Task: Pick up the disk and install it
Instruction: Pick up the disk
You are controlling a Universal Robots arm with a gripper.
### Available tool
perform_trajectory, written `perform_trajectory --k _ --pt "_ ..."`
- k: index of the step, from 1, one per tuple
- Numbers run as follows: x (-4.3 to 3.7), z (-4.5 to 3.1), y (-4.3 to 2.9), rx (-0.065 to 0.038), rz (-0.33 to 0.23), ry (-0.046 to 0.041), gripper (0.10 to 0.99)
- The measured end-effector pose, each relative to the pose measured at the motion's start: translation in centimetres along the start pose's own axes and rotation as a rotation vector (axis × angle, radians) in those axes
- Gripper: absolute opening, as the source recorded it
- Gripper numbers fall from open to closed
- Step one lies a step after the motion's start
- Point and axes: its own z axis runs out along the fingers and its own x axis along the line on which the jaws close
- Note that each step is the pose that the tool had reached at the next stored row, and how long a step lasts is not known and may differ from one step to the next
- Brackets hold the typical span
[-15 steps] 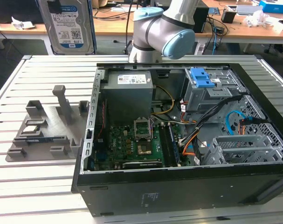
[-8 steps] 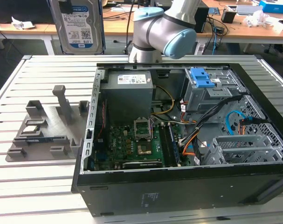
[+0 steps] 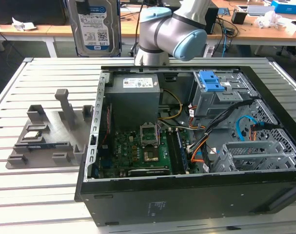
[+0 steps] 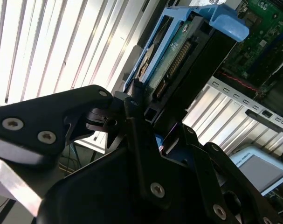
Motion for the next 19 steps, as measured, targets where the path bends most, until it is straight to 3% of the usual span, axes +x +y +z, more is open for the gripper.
perform_trajectory --k 7,14,19 --pt "-0.08 -0.02 -2.82 0.0 0.0 0.0 0.365" --pt "-0.18 -0.05 -6.08 0.0 0.0 0.0 0.365" --pt "-0.23 -0.06 -7.86 0.0 0.0 0.0 0.365"
